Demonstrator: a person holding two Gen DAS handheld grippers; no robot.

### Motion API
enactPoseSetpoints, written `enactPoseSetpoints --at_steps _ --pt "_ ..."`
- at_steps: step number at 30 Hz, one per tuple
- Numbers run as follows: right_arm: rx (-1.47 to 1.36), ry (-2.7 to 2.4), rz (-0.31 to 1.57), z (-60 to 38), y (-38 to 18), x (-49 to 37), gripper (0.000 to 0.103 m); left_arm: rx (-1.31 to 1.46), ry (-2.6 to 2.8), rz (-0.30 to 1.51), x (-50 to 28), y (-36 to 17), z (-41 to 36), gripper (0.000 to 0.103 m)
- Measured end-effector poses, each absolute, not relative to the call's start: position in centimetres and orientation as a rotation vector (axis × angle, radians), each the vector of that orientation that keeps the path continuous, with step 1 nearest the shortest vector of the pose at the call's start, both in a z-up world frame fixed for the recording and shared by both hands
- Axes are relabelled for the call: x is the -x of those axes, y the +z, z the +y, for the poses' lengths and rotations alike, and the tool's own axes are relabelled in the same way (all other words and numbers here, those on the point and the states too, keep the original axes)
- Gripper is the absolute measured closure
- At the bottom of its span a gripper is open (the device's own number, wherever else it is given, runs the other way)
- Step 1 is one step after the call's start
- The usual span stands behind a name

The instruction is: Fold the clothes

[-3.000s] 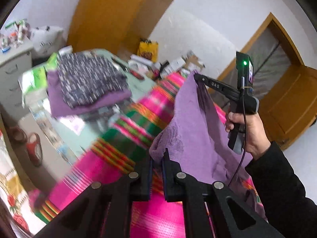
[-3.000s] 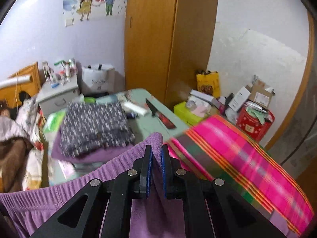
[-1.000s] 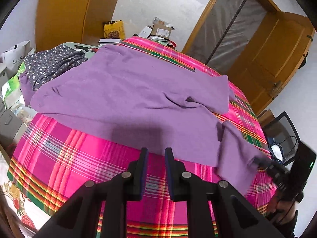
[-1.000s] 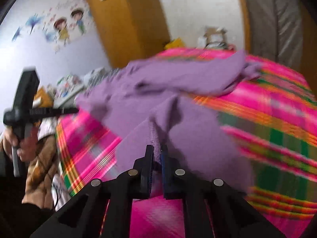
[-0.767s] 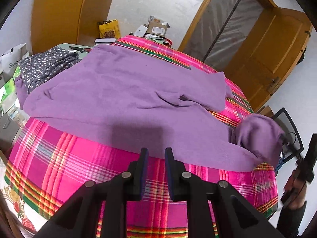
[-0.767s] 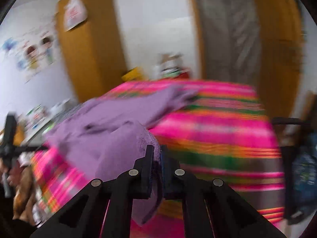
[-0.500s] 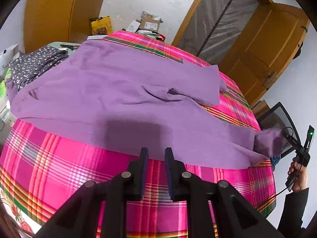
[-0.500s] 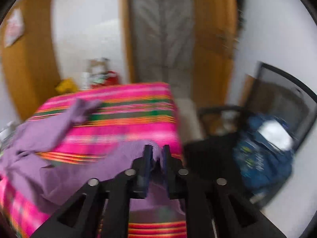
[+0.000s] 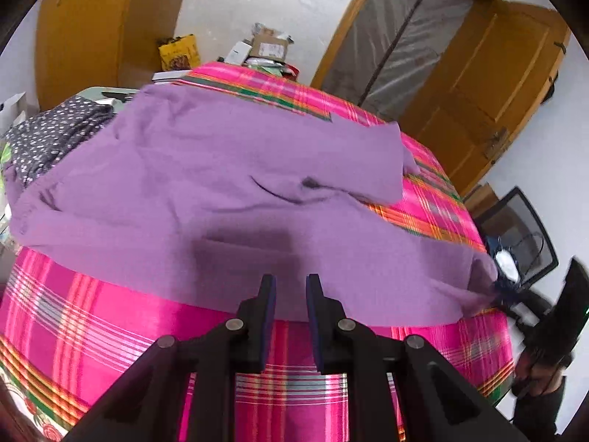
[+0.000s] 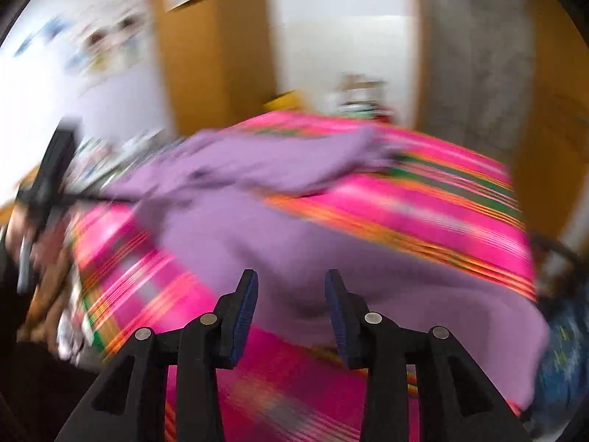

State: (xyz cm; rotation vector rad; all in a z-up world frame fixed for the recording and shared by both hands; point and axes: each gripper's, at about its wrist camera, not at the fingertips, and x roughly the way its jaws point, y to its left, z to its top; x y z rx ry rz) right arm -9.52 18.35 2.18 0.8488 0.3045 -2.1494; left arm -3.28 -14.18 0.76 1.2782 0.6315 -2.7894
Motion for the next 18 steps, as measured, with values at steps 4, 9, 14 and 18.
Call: enactPoseSetpoints --at_steps 4,9,14,18 --pt "-0.854 -2.016 0.463 13.1 0.5 10.0 0.064 -1.201 -2.738 0.648 1.8 1.5 -16.8 0.087" --pt "-0.948 -1.964 0.524 10.8 -1.0 12.5 0.064 -1.180 -2.663 0.672 0.2 0.6 -19.2 0.087" --pt "-1.017 -1.909 0.516 11.0 -2.1 13.8 0.066 -1.169 -2.625 0.694 -0.8 0.0 -20.6 0.087" --pt "-0.996 -1.881 0.500 11.5 -1.6 13.0 0.096 -1.167 -2.607 0.713 -1.0 -0.4 -21.3 0.087"
